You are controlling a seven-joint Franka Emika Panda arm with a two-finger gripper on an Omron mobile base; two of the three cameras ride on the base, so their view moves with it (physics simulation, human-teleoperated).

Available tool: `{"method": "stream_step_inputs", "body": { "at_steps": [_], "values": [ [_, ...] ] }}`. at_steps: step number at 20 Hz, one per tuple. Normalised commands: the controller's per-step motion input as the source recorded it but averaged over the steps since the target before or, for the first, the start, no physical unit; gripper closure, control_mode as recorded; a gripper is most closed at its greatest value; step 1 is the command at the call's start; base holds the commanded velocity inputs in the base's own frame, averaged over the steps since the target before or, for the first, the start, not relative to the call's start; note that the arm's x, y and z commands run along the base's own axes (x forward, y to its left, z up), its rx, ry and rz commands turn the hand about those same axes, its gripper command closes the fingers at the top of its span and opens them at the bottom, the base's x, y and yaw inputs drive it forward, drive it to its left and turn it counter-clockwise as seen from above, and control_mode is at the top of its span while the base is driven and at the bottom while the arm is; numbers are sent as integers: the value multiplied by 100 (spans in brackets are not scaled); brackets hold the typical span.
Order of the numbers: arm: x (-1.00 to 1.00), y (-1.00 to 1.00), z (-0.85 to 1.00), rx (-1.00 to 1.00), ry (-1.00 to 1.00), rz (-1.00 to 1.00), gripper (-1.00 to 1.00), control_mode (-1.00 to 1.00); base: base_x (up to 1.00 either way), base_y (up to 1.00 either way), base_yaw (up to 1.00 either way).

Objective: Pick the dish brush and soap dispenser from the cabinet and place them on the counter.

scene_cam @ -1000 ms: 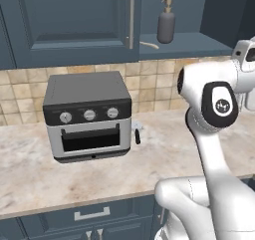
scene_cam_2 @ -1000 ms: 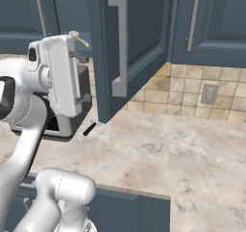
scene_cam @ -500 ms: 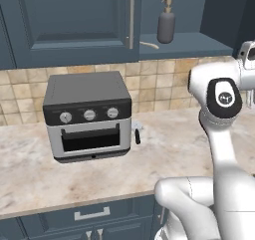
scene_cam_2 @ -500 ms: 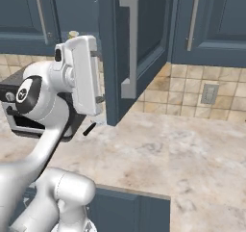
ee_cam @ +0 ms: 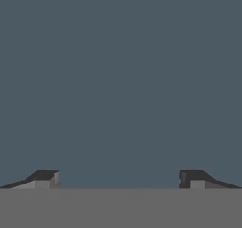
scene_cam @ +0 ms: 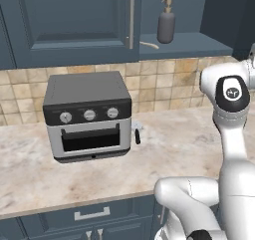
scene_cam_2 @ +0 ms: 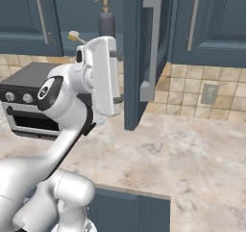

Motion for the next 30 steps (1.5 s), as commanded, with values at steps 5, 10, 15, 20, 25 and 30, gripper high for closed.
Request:
{"method": "stream_step_inputs", "body": {
  "at_steps": [5,10,15,20,25,30],
  "values": [
    [0,-21,0,-6,0,-8,-100,-100,0,0,0],
    [0,-7,0,-1,0,-4,-100,-100,0,0,0],
    [8,39,0,-3,-1,-9,-100,-100,0,0,0],
    [1,65,6,-9,0,-17,-100,-100,0,0,0],
    [-3,78,5,1,-4,0,-100,-100,0,0,0],
    [1,31,-25,32,1,11,-100,-100,0,0,0]
  ]
}}
